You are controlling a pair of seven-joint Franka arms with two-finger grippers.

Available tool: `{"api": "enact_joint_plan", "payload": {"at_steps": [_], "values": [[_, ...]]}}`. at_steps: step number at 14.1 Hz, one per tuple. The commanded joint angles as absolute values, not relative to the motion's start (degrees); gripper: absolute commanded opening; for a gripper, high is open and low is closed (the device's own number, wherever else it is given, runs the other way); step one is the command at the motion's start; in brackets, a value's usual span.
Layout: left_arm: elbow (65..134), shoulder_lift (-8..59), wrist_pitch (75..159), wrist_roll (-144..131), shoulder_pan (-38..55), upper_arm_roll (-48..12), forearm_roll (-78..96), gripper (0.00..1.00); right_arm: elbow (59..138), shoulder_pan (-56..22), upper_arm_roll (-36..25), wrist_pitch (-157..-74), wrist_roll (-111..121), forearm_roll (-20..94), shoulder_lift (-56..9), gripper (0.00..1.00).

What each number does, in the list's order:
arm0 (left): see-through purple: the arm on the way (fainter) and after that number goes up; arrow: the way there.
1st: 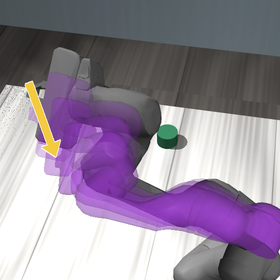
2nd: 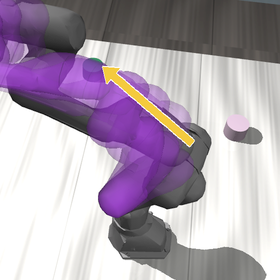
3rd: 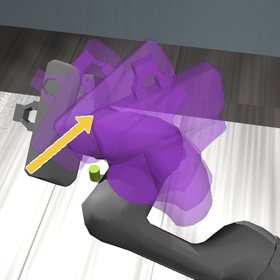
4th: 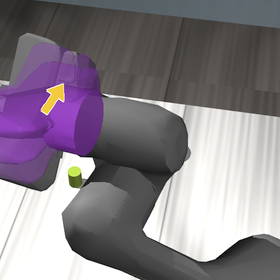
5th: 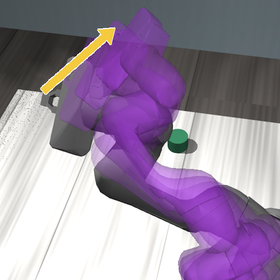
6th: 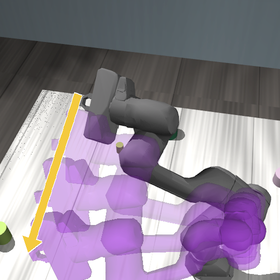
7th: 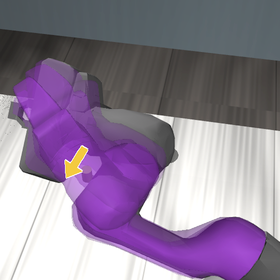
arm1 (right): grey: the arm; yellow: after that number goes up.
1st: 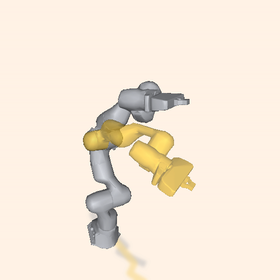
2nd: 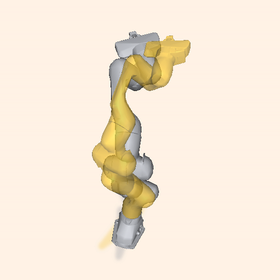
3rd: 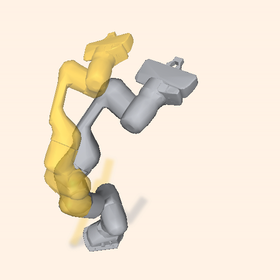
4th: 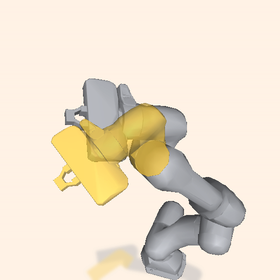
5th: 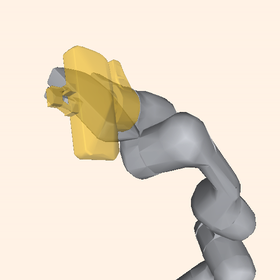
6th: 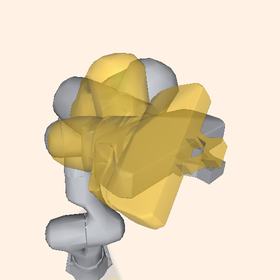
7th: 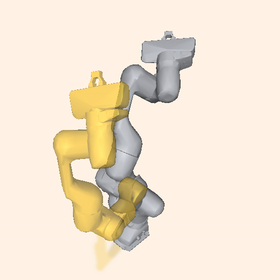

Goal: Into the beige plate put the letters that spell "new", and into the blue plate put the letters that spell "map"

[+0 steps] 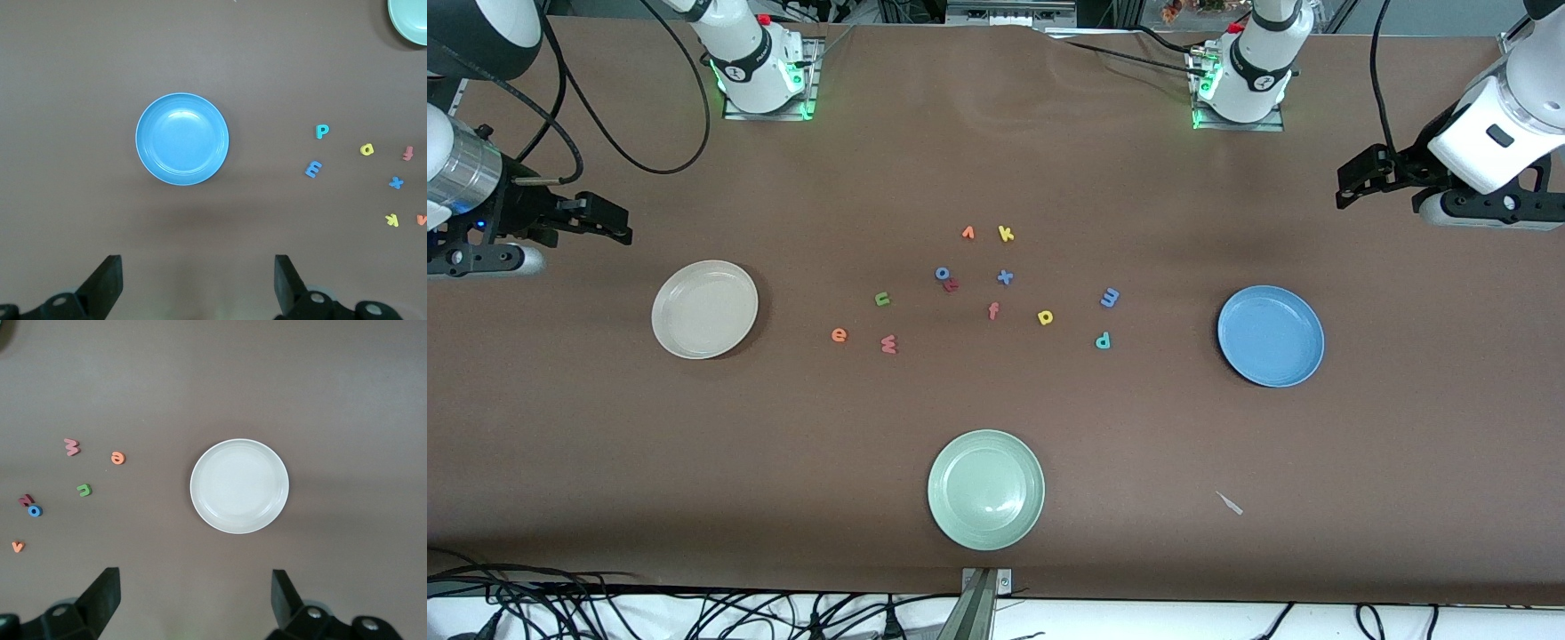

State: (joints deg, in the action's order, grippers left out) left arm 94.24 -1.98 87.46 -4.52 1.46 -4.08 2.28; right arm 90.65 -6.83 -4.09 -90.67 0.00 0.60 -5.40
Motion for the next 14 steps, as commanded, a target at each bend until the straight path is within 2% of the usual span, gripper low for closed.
{"api": "enact_joint_plan", "payload": {"at_steps": [1,8,14], "values": [[94.75,-2.72,87.54,-4.75,1.49,-4.39,0.97,1.00,90.62,-6.50,-3.87,-90.53,-0.35,0.26,-5.27,1.00],[94.83,-2.64,87.63,-4.83,1.67,-4.57,-0.69,1.00,90.53,-6.59,-3.78,-91.32,-0.35,0.79,-6.94,1.00],[94.83,-2.55,87.89,-5.10,1.41,-5.98,-1.14,1.00,90.09,-10.02,-2.46,-93.50,0.53,0.87,-13.35,1.00]]}}
